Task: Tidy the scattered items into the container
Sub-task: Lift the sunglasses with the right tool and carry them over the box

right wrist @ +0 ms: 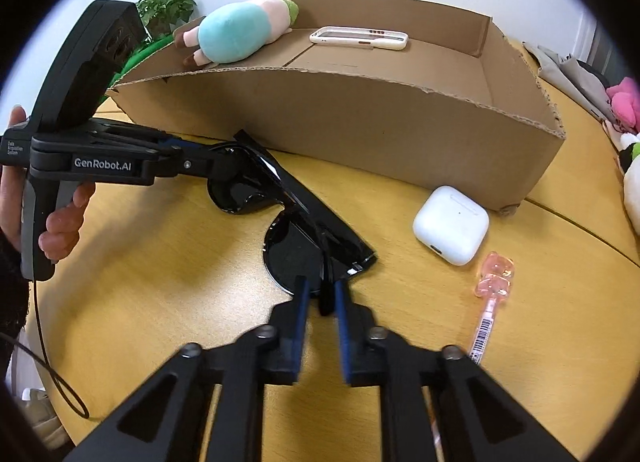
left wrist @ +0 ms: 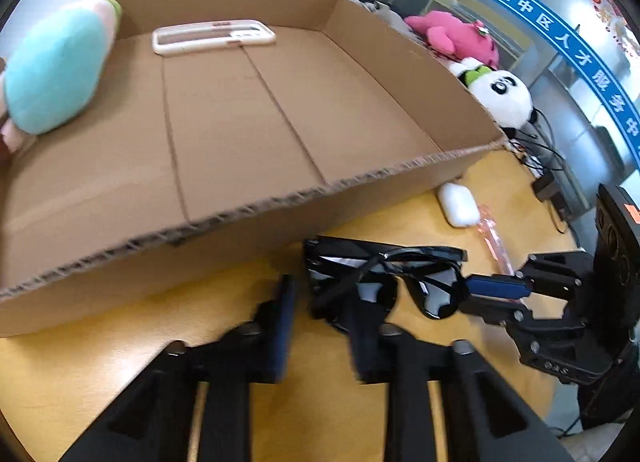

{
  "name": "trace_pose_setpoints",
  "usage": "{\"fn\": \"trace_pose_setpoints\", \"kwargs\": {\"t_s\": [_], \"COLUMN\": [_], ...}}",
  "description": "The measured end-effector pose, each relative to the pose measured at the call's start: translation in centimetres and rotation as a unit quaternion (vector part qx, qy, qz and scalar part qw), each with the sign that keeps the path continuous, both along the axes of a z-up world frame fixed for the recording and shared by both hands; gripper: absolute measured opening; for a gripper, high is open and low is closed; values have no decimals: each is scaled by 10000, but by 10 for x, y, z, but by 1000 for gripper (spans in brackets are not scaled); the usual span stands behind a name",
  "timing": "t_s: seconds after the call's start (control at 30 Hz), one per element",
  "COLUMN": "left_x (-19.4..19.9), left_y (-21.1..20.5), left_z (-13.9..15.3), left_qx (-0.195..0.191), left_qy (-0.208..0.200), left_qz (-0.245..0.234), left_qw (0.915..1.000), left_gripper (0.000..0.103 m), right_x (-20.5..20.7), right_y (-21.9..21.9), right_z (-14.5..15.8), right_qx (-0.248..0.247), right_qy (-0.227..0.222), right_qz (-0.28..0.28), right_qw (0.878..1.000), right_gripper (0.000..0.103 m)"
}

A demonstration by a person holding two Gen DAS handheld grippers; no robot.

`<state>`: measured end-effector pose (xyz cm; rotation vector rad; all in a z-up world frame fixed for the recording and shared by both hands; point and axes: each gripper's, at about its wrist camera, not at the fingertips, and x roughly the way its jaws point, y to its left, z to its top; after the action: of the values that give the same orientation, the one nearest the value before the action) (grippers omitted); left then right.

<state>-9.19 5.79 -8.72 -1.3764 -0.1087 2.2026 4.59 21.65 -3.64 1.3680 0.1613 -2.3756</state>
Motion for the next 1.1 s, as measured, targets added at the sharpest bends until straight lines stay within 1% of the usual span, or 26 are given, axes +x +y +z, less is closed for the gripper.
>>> {"fn": "trace_pose_setpoints", "kwargs": {"t_s": [0.23,0.37,0.53,0.73,0.97,1.1], "left_x": [23,38,50,52,44,39], "left_y": [-3,-10,-18,-25,-35,-43], "left_z": [7,17,46,93,136,153], "left_qx": [-29,46,87,73,29,170], "left_qy": [-16,30,310,801,1229,1336], "left_qz": [37,211,426,511,586,592], "left_qw": [10000,9998,9986,9955,9907,9891], "left_gripper": [12,12,12,11,12,12], "right_x": [5,12,14,5,-11,-15], "right_y": [7,5,-1,-7,-15,-19], "right_z": [-1,10,37,82,130,151], "right_qx": [-232,-223,-119,140,501,668], "right_qy": [-99,69,373,867,1371,1582], "right_qz": [127,257,517,867,1285,1495], "right_qw": [9996,9994,9979,9924,9809,9737], "right_gripper": [8,8,8,8,8,8]}}
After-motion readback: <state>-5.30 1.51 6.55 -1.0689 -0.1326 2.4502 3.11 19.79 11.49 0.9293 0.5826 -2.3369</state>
